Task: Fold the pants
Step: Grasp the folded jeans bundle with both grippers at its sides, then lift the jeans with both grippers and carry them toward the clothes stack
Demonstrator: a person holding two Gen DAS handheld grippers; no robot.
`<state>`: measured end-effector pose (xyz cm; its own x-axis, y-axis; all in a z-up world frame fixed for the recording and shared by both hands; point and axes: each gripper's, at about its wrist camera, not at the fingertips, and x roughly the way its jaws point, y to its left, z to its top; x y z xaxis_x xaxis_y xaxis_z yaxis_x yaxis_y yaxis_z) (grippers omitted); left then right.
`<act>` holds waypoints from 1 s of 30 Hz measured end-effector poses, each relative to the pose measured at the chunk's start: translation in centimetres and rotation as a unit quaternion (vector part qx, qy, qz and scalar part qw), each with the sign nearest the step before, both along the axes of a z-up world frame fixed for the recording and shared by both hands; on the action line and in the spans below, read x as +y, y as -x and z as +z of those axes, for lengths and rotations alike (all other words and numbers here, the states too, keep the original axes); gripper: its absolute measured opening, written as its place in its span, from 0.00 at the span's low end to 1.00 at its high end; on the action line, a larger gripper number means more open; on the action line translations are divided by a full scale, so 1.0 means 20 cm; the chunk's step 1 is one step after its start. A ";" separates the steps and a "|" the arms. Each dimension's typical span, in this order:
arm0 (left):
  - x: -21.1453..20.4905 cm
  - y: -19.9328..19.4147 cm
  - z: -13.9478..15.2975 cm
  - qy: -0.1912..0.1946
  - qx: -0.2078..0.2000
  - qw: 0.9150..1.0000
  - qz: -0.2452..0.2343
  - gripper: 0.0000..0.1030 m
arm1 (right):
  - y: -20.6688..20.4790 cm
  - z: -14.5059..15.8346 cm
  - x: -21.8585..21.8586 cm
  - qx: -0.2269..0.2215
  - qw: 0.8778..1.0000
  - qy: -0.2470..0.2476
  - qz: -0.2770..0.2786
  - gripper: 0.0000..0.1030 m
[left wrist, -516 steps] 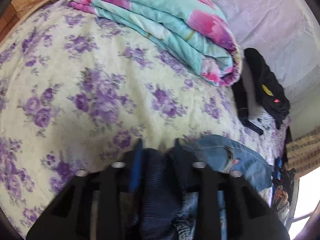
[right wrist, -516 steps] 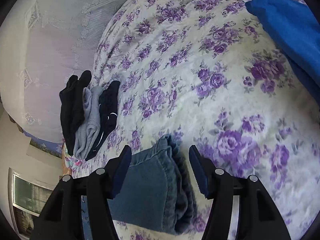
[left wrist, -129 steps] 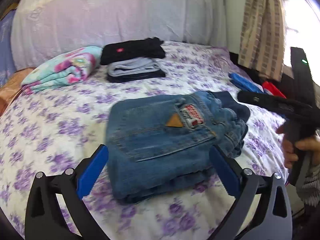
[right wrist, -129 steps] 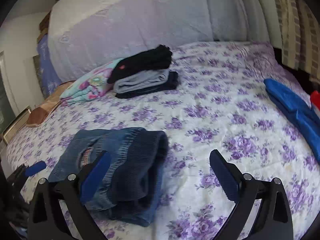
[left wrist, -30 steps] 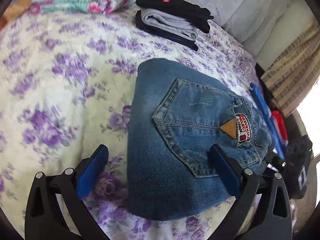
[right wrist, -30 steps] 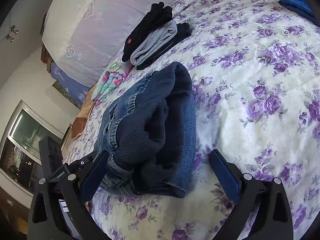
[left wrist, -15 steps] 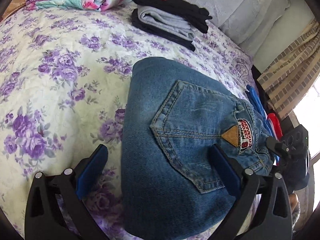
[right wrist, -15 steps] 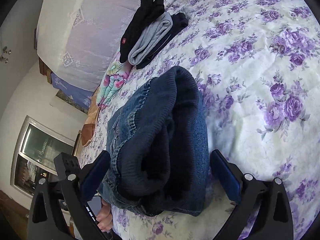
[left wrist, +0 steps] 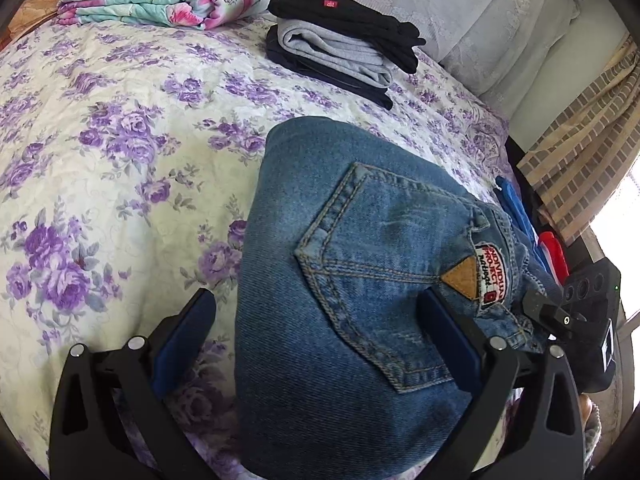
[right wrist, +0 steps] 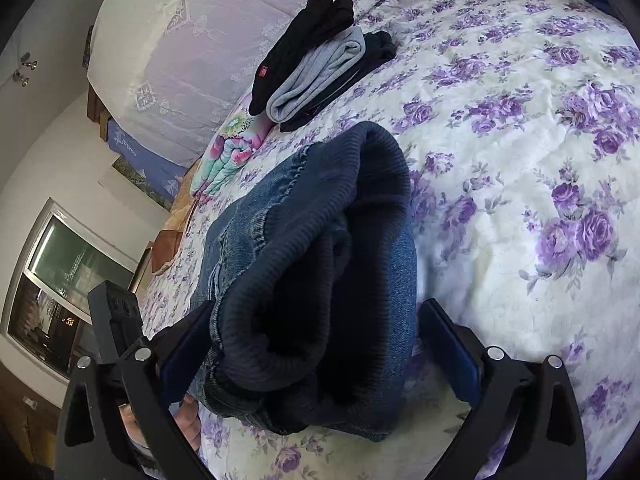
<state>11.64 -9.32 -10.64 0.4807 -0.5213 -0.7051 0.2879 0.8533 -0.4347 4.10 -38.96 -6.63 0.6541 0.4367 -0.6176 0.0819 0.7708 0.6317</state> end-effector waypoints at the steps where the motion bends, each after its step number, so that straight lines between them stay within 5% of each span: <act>1: 0.00 0.00 0.00 -0.002 -0.001 1.000 -0.001 0.96 | 0.01 0.00 0.00 -0.001 1.000 0.002 0.000 0.97; 4: -0.01 0.02 0.01 -0.007 -0.005 1.000 -0.005 0.96 | 0.01 0.00 0.01 -0.006 1.000 0.005 0.000 0.97; 8: -0.03 0.06 0.05 -0.003 -0.021 0.999 -0.026 0.78 | 0.01 0.01 0.02 -0.010 1.000 0.009 0.000 0.97; 14: -0.02 0.05 0.03 0.007 -0.017 0.999 -0.037 0.79 | 0.01 0.01 0.02 -0.014 1.000 0.009 0.002 0.97; 19: 0.03 0.00 -0.02 0.039 0.001 0.998 -0.049 0.89 | 0.02 0.00 0.02 -0.019 1.000 0.005 0.005 0.97; 30: -0.05 0.04 0.03 -0.042 -0.035 0.998 -0.035 0.89 | 0.01 0.01 0.02 -0.026 1.000 0.015 0.005 0.97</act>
